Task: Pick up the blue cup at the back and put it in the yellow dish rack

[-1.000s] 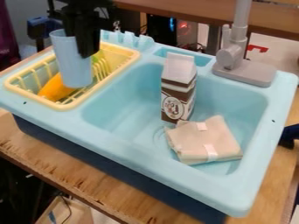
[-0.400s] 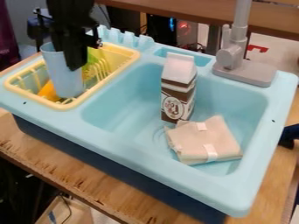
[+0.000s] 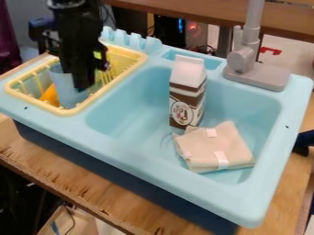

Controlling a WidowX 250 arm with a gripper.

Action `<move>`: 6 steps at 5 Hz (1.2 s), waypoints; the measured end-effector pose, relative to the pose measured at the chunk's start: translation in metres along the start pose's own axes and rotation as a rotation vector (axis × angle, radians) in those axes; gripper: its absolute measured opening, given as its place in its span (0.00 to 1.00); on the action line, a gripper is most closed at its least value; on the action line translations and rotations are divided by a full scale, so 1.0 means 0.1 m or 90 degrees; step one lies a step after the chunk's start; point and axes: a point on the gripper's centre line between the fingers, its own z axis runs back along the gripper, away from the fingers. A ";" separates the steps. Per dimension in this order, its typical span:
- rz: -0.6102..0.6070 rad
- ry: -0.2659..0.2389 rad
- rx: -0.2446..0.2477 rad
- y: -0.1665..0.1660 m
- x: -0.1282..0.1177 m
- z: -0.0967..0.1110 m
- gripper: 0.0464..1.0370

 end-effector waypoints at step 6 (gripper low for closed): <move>0.052 -0.082 0.022 -0.57 -0.02 0.69 0.97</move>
